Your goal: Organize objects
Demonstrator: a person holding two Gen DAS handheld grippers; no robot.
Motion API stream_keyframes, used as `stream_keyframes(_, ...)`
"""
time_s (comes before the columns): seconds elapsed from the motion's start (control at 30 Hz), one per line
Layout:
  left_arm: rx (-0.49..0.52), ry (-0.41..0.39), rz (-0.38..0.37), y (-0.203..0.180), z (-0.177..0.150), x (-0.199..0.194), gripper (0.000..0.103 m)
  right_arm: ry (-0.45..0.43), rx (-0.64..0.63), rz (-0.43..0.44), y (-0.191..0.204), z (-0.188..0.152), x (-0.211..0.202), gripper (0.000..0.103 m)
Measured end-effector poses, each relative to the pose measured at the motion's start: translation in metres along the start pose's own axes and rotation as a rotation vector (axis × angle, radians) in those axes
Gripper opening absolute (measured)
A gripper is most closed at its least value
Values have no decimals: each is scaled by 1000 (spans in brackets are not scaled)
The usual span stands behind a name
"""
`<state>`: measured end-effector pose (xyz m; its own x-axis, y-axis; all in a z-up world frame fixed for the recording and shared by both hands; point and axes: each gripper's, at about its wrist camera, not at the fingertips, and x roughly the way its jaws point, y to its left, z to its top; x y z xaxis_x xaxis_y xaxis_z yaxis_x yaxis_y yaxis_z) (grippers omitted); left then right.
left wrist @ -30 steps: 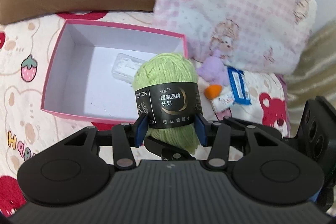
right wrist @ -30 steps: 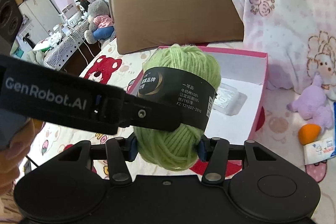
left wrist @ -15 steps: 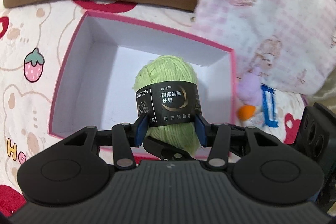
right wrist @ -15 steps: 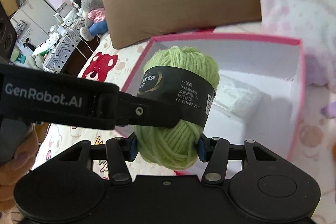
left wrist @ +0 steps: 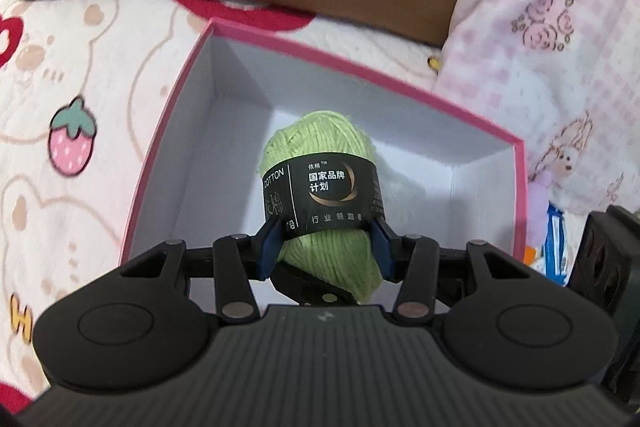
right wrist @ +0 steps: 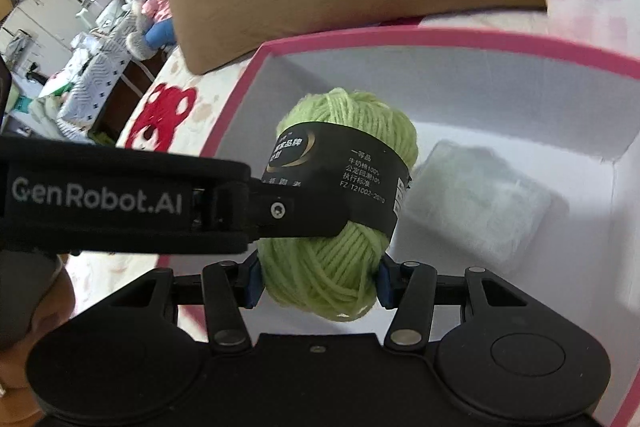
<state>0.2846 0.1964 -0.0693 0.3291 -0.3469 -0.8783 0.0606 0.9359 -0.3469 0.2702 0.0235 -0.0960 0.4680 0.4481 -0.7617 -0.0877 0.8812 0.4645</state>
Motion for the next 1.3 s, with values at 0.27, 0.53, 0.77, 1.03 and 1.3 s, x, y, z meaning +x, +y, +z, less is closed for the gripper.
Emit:
stream_keyframes(0.27, 84, 16, 32, 9, 5, 29, 43, 71, -95, -41, 4, 1, 20, 62)
stream_keyframes(0.53, 70, -15, 60, 18, 5, 47, 43, 6, -10, -70, -13, 5, 11, 59)
stream_keyframes(0.77, 87, -38, 99, 20, 8, 46, 44, 42, -50, -120, -24, 5, -1, 53)
stream_keyframes(1.03, 151, -86, 172, 4, 4, 47, 47, 72, 29, -95, -44, -1, -29, 55)
stream_keyframes(1.3, 153, -77, 149, 9, -3, 42, 48, 125, -45, -227, -29, -12, -5, 44)
